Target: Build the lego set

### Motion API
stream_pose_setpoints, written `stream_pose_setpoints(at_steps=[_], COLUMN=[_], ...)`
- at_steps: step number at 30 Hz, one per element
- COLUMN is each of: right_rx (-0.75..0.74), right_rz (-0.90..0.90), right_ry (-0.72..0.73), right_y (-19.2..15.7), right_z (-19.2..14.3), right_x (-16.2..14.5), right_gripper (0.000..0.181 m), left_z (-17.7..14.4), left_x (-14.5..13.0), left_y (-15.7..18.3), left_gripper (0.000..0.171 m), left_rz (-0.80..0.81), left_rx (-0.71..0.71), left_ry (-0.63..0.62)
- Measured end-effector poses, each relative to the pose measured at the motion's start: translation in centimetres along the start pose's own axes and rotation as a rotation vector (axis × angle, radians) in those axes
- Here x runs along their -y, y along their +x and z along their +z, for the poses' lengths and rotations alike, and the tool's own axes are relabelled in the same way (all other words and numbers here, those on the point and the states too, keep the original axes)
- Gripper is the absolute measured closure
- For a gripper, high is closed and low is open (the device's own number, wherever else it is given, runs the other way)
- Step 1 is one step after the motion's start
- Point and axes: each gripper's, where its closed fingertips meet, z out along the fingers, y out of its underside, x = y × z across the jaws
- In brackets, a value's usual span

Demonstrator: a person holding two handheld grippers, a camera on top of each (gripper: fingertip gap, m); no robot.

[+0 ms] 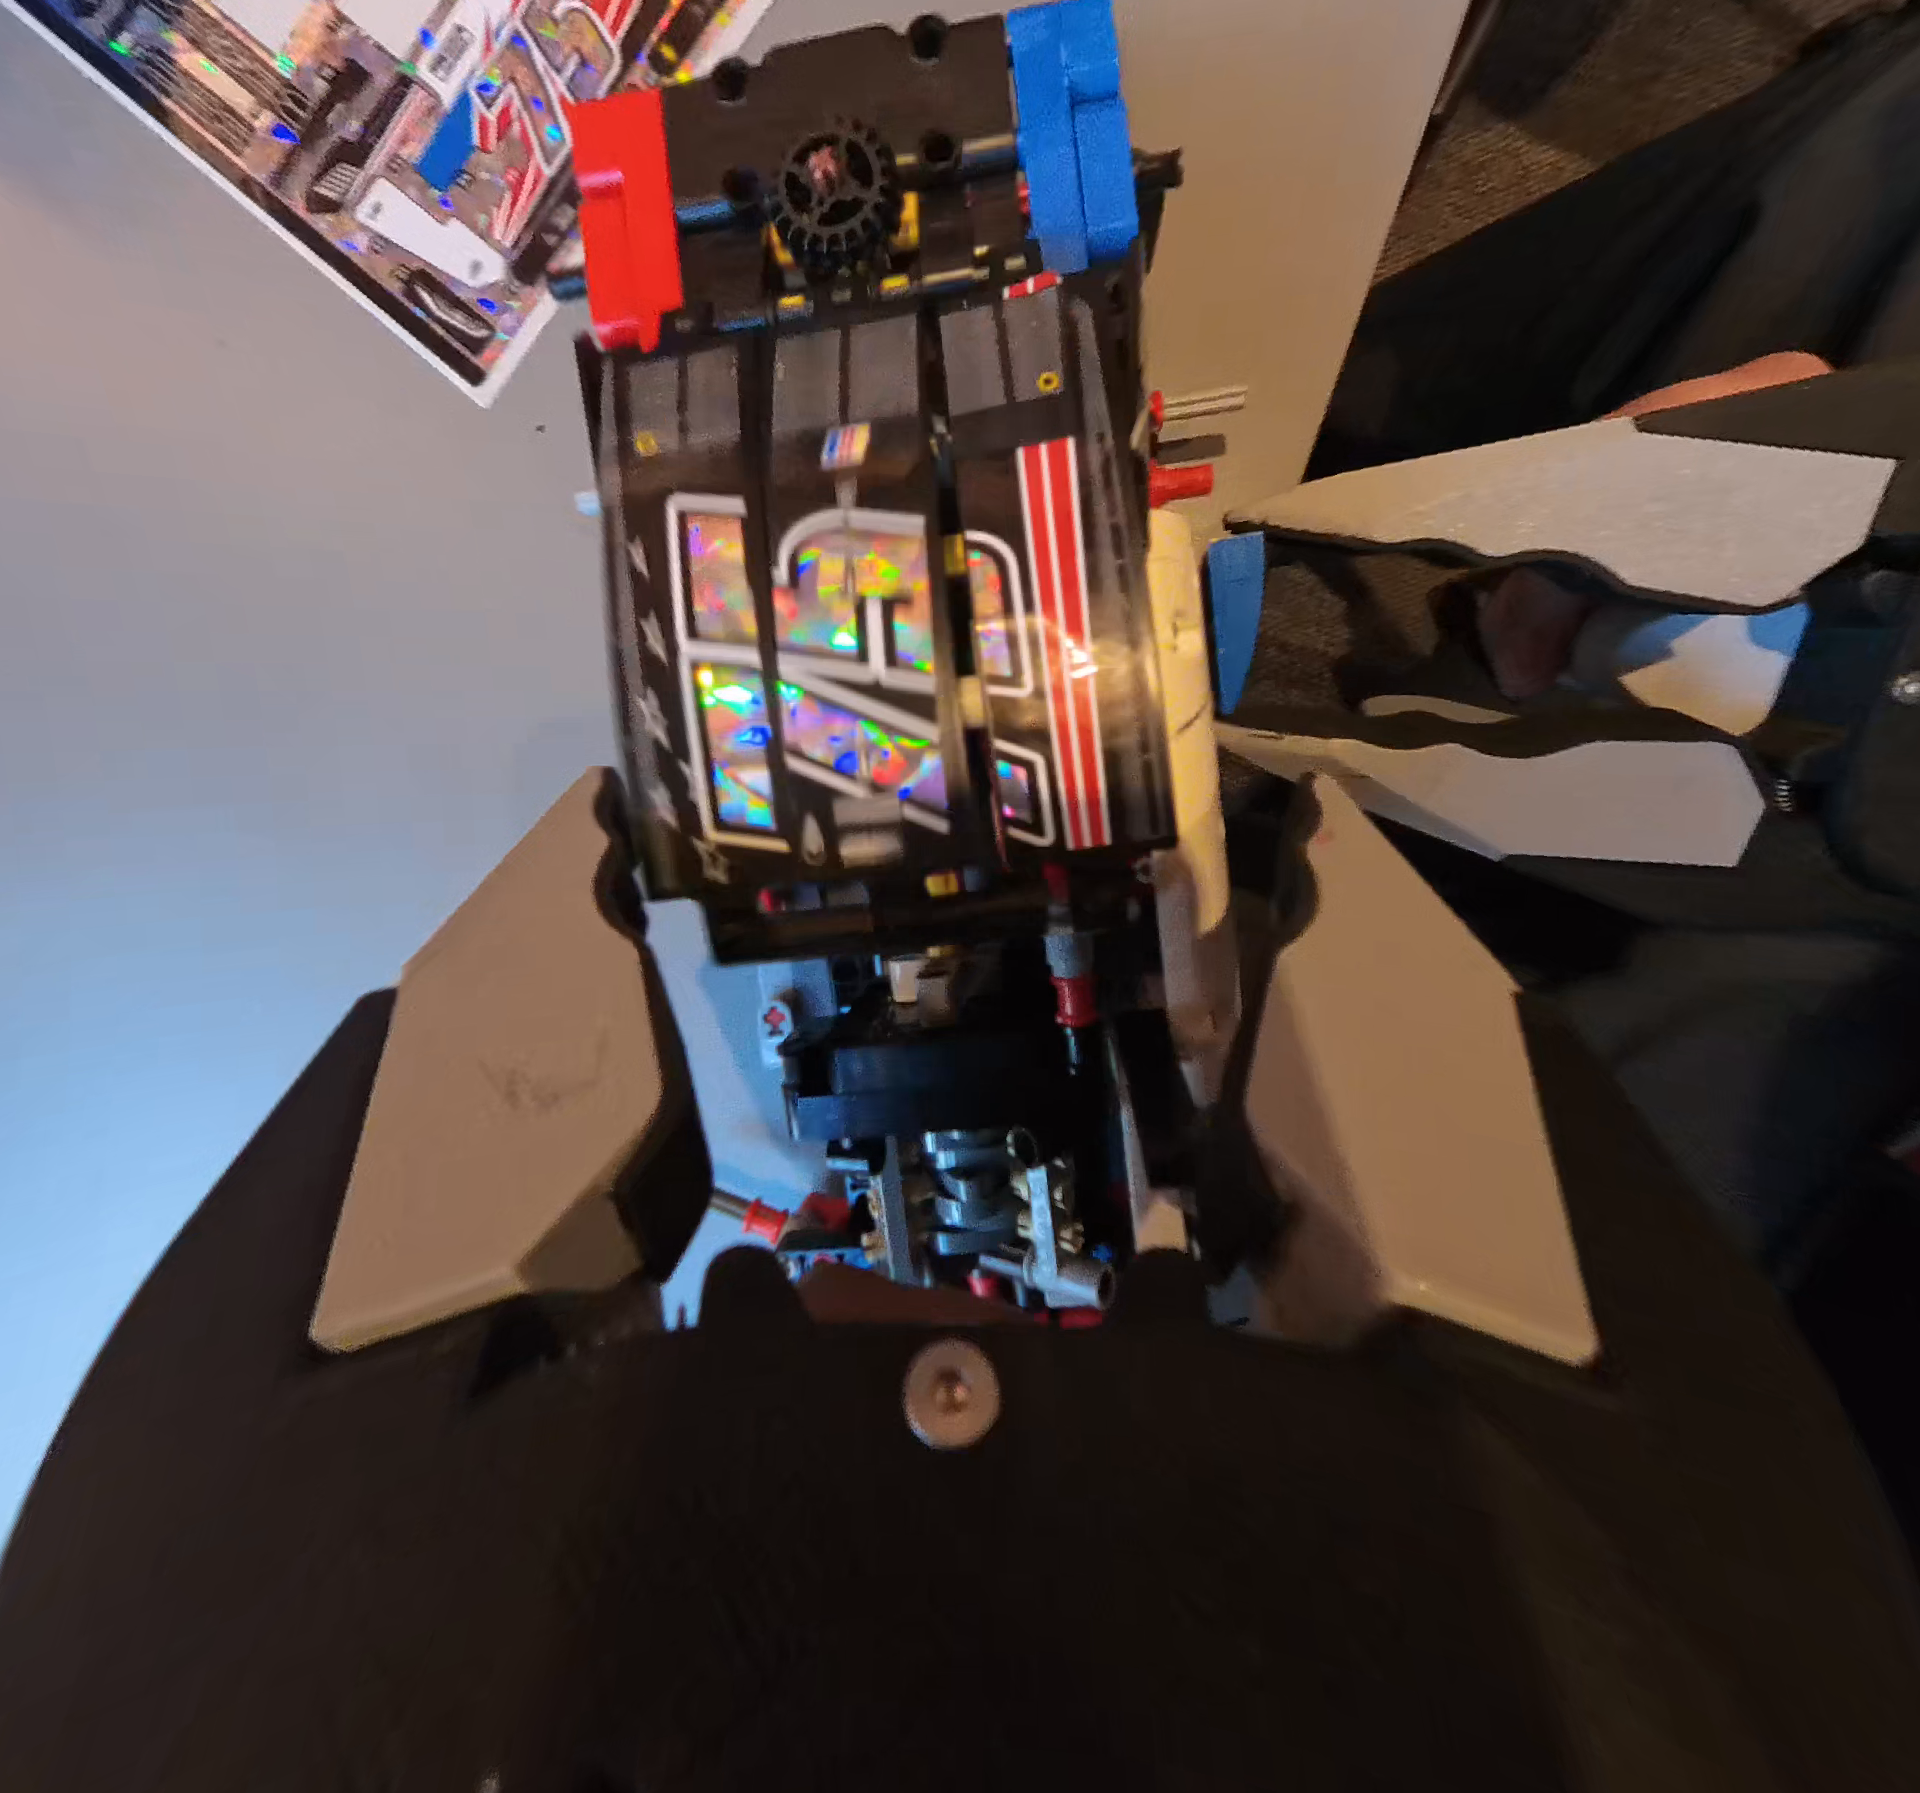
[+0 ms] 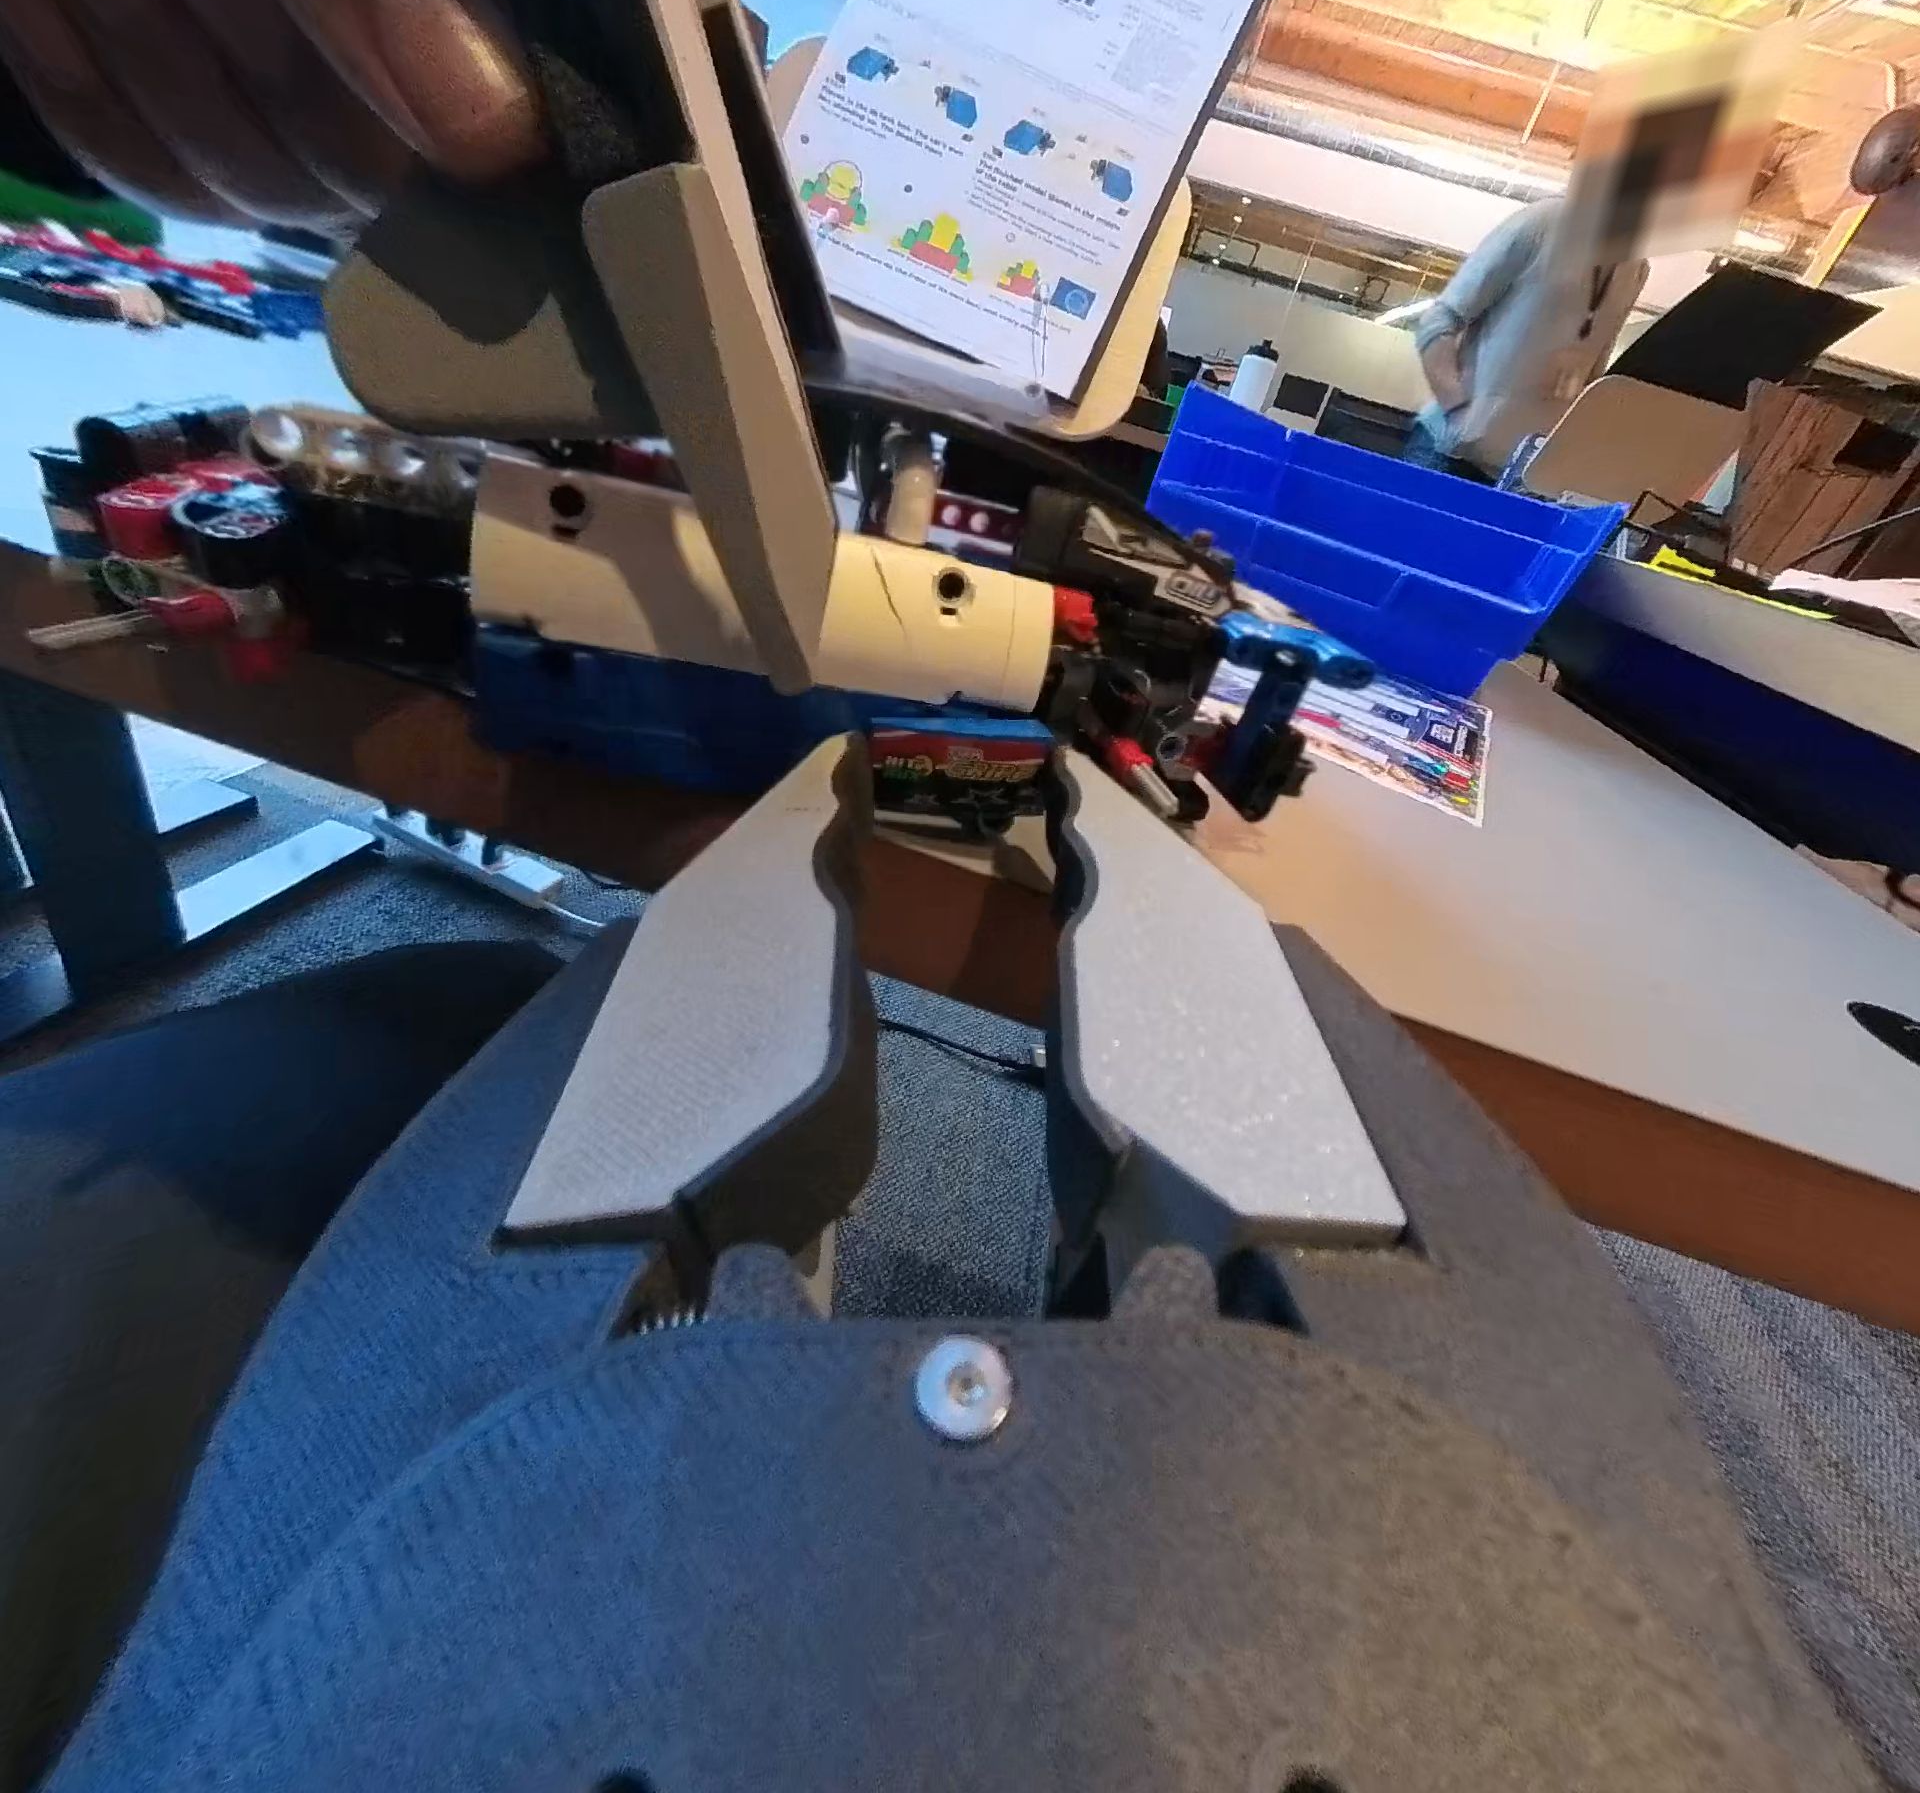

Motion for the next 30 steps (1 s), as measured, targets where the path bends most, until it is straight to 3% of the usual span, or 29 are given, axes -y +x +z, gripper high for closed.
stream_pose_setpoints(at_steps=[1, 10, 19, 30], right_rx=[0.000, -0.003, 0.016, 0.034], right_rz=[0.007, 0.030, 0.082, 0.118], right_ry=[-0.001, 0.014, -0.014, -0.023], right_y=[0.1, 0.3, 0.3, -0.1], right_z=[0.0, 0.0, 0.3, 0.6], right_x=[0.1, 0.5, 0.0, 0.0], right_gripper=[0.150, 0.150, 0.150, 0.149], left_z=[-0.4, -1.4, 1.7, 2.2], left_x=[0.4, 3.3, 2.2, 2.0], left_y=[0.1, 0.0, -0.5, -1.0], left_gripper=[0.057, 0.056, 0.047, 0.050], left_rz=[0.007, 0.060, 0.163, 0.196], left_rx=[0.008, 0.080, 0.141, 0.198], left_ry=[0.019, 0.039, -0.139, -0.155])
